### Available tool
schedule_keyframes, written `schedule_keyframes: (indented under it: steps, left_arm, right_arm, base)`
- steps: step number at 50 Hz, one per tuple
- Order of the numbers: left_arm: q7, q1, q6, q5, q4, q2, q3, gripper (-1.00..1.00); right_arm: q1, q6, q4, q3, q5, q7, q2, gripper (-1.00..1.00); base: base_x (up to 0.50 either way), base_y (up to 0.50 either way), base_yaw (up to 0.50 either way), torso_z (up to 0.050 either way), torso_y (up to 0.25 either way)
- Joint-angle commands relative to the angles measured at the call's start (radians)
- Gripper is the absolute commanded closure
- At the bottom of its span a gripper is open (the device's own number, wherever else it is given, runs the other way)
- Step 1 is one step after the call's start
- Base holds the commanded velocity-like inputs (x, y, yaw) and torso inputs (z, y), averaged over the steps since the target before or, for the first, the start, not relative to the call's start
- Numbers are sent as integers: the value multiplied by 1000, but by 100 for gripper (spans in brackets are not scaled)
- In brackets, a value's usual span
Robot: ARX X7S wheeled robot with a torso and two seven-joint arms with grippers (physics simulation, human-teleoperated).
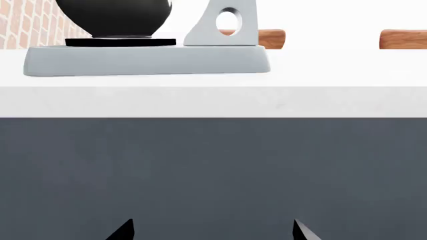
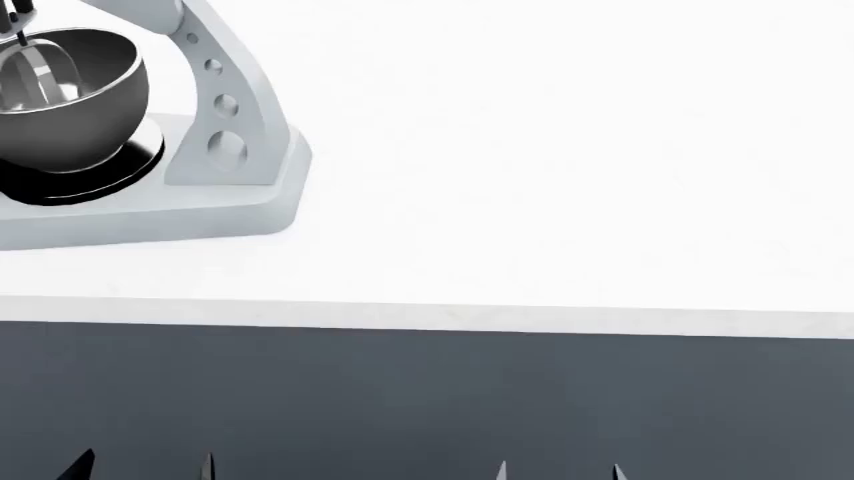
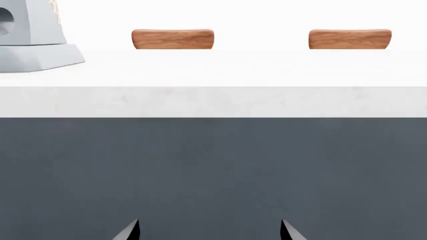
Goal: Open the stand mixer head.
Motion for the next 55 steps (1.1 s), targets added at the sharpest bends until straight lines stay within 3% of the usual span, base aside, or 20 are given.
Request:
schedule_keyframes:
  steps: [1, 13, 14, 22, 24, 43, 55]
  left_arm:
    - [-12, 2, 16, -27, -8, -14, 19, -100]
    - [-43, 12, -37, -98, 39, -50, 50, -100]
    - [-11, 18, 40, -131, 32, -50, 48, -100]
    - [7, 34, 90, -128, 23, -74, 83, -100]
    - [5, 34, 89, -128, 22, -78, 89, -100]
    - [-16, 33, 100, -147, 10, -98, 117, -100]
    - [-36, 27, 93, -151, 7, -110, 133, -100]
  right_arm:
    - [-15, -16, -14, -37, -24, 21, 24, -100]
    - [2, -3, 4, -71, 1, 55, 53, -100]
    - [3, -3, 6, -74, -2, 61, 54, -100]
    - [4, 14, 5, -97, -1, 70, 72, -100]
    - [4, 8, 9, -127, -63, 91, 86, -100]
    - [-11, -28, -1, -158, -11, 83, 109, -100]
    - [-5, -17, 1, -155, -4, 120, 116, -100]
  base:
    - [0, 0, 0, 0, 0]
    - [0, 0, 0, 0, 0]
    - [0, 0, 0, 0, 0]
    - [0, 13, 0, 0, 0]
    - [0, 500, 0, 0, 0]
    - [0, 500, 0, 0, 0]
    - [0, 0, 0, 0, 0]
